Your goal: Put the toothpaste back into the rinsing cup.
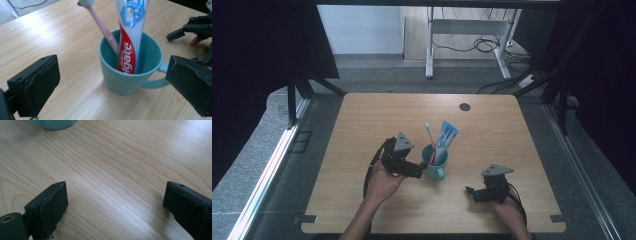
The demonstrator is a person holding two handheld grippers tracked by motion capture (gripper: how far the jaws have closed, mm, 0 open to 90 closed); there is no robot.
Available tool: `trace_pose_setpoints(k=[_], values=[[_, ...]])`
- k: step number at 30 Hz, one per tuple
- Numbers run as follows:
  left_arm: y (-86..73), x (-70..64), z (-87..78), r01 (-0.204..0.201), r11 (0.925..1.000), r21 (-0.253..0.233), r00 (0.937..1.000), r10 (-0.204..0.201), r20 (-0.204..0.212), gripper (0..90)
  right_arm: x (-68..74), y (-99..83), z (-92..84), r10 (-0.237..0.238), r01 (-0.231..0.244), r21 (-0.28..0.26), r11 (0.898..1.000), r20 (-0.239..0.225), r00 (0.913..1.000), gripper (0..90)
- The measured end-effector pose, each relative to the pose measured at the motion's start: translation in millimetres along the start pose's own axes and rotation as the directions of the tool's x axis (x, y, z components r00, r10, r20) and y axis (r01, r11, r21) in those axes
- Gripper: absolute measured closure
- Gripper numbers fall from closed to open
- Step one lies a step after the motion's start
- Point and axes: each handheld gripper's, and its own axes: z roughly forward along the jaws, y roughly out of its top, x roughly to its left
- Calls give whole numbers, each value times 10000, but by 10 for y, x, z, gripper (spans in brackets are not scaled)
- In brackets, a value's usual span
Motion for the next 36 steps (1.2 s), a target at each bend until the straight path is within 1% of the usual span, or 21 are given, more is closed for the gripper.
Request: trace_pose_setpoints(k=[4, 8, 11, 15, 17, 19, 22, 25, 27, 33, 36], values=[[-49, 33, -33, 38, 10000, 29, 10000, -37, -69, 0, 0, 0, 0, -7, 7, -1, 10000, 1, 10000, 54], [-117, 71, -76, -54, 9999, 133, 9996, 57, -280, 0, -1, 0, 1, -17, 17, -5, 10000, 3, 10000, 54], [-177, 112, -118, 1, 9998, 203, 9993, 7, -385, 0, -1, 0, 1, -14, 14, -14, 10000, 14, 10000, 54], [-273, 169, -185, 145, 9995, 286, 9985, -130, -539, 0, 0, 0, 0, -7, 7, -1, 10000, 0, 10000, 54], [-320, 194, -212, 268, 9994, 236, 9979, -254, -591, 0, 0, 0, 0, -9, 9, -2, 10000, 4, 10000, 54], [-369, 220, -242, 306, 9991, 280, 9973, -286, -670, 0, 0, 0, 0, -9, 9, -1, 10000, 2, 10000, 54], [-441, 251, -274, 414, 9987, 309, 9967, -391, -709, 0, 0, 0, 0, -11, 11, -1, 10000, 3, 10000, 54], [-534, 279, -296, 573, 9979, 303, 9953, -547, -798, 0, 0, 0, 0, -6, 6, -2, 10000, 2, 10000, 54], [-582, 296, -305, 609, 9976, 339, 9946, -578, -860, 0, 1, 0, 0, 2, -2, 2, 10000, 6, 10000, 54], [-741, 334, -319, 833, 9960, 320, 9924, -800, -935, 0, 1, 0, 1, 12, -12, -11, 10000, 2, 10000, 54], [-827, 345, -317, 869, 9953, 431, 9915, -822, -1004, 0, 2, 0, 1, 16, -16, -12, 10000, 2, 10000, 54]])
